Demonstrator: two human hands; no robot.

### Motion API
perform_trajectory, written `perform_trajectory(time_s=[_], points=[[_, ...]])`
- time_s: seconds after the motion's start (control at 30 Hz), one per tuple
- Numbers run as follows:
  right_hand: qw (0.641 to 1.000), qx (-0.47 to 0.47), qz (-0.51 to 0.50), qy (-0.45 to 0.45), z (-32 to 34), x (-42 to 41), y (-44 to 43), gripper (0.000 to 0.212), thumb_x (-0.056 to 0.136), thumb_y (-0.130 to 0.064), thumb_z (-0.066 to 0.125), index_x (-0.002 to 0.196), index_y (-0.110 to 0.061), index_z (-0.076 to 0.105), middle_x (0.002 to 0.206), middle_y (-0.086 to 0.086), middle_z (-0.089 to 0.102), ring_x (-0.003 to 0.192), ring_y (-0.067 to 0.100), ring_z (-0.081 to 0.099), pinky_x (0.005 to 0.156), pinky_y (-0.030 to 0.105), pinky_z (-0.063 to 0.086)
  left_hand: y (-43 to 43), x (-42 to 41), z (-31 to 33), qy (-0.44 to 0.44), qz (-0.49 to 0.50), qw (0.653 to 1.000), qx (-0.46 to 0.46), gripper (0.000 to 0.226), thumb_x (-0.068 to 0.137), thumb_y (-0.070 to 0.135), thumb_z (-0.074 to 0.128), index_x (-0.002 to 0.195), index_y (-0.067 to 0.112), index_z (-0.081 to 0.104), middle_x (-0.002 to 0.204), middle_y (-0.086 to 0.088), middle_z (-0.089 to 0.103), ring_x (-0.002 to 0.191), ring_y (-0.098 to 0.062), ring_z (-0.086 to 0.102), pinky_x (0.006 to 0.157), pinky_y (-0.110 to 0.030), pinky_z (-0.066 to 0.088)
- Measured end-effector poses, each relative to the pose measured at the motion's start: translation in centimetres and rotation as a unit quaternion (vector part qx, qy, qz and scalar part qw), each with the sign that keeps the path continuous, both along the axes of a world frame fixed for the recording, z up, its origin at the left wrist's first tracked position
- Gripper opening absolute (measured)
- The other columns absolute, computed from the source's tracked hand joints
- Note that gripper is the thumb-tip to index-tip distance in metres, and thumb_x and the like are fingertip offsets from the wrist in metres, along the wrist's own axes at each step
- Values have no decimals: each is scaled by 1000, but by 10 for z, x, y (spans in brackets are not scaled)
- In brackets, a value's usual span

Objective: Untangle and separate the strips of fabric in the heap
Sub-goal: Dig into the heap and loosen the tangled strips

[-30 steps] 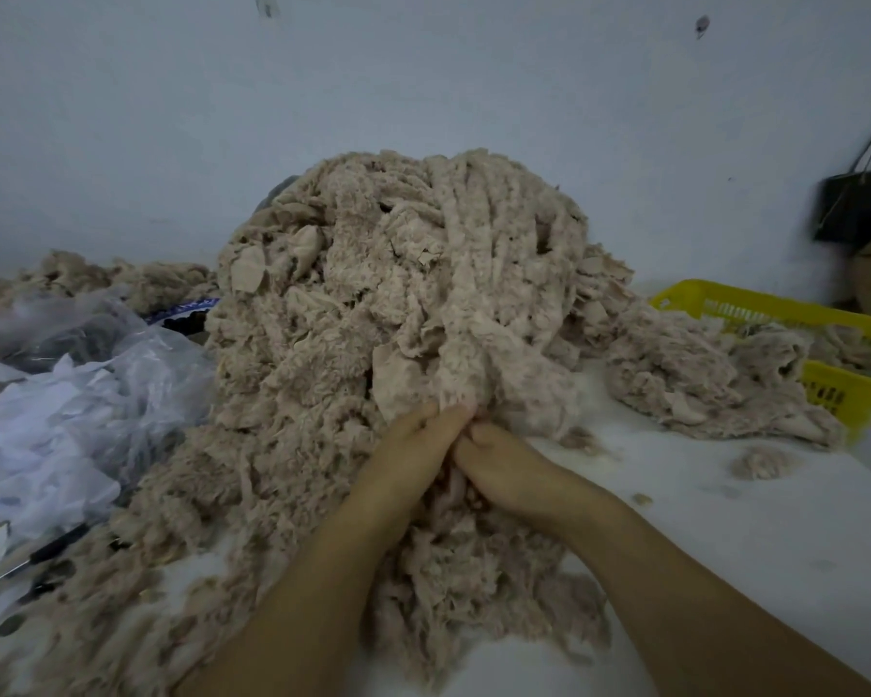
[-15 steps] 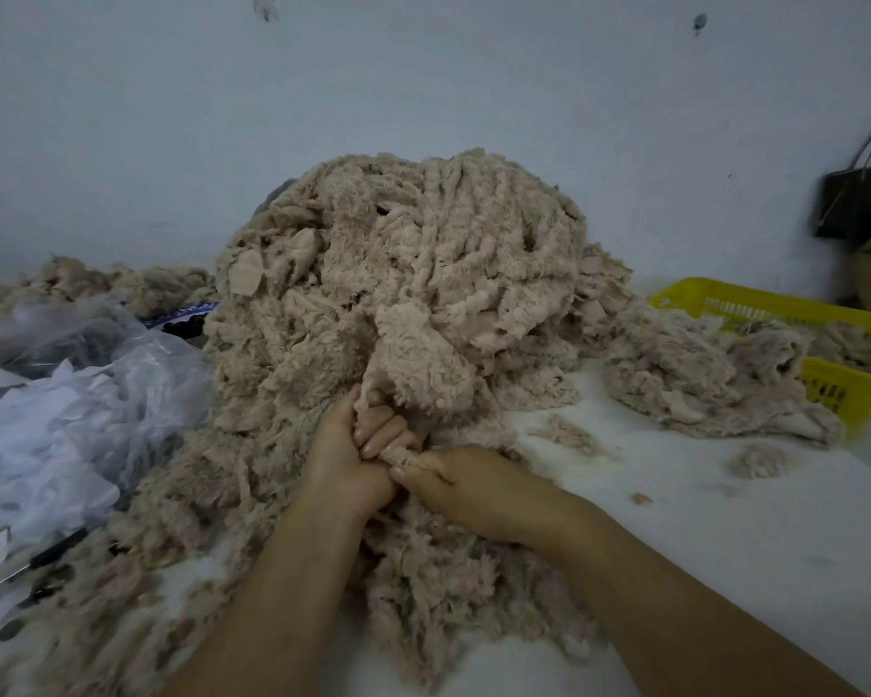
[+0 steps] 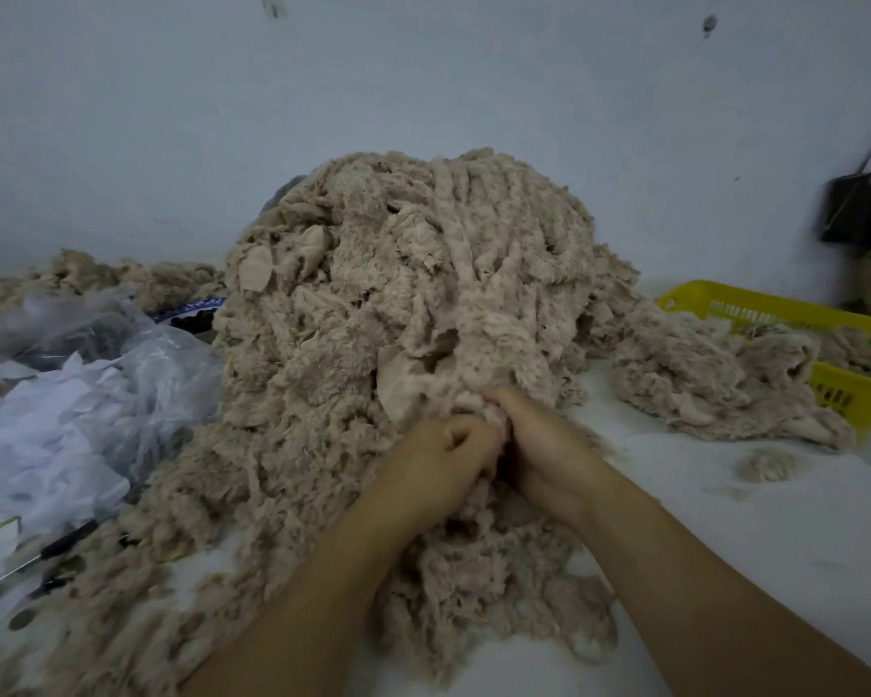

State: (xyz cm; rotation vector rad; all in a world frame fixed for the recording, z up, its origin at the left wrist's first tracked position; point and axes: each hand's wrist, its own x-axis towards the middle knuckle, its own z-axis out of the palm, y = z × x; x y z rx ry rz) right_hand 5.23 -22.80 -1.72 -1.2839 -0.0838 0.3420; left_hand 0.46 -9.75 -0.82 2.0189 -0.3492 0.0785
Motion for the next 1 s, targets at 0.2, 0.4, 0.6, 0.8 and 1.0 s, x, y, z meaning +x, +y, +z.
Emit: perform_trajectory(time_s=[0.2,0.4,0.6,0.8,1.0], points=[[983,73,-150,71,1,10,-20,29,104,-23,40,82,-14,56,67,2,63,55,13,62,50,24,50,-10,-13,-1,-18,-128,992,-1,41,86,39,56,53,17,53,50,4,46,47,-5,39,49,-21,35],[972,155,-164,71,6,13,-30,29,102,-35,49,102,-11,65,82,4,64,71,16,62,61,25,52,8,0,8,3,82,956,-282,42,96,37,55,59,21,64,56,-4,53,46,-8,46,54,-18,44],[993,-32,0,-110,0,-10,8,43,89,-60,55,105,-27,76,111,0,74,107,14,69,91,31,55,5,6,-4,21,76,969,-233,7,93,40,67,96,35,69,95,8,74,90,-10,71,73,-22,56],[993,-57,-61,-87,-2,-5,5,23,84,-39,58,79,-19,69,90,12,72,93,29,69,91,44,54,3,7,-6,15,75,980,-186,15,95,37,64,81,32,65,74,21,68,71,3,65,58,-10,48],[981,-139,-93,-102,-1,-7,3,24,92,-36,52,71,-23,49,74,1,47,70,15,45,67,35,36,11,10,3,173,92,868,-456,26,98,32,58,105,13,75,109,-16,74,100,-28,72,81,-37,58]])
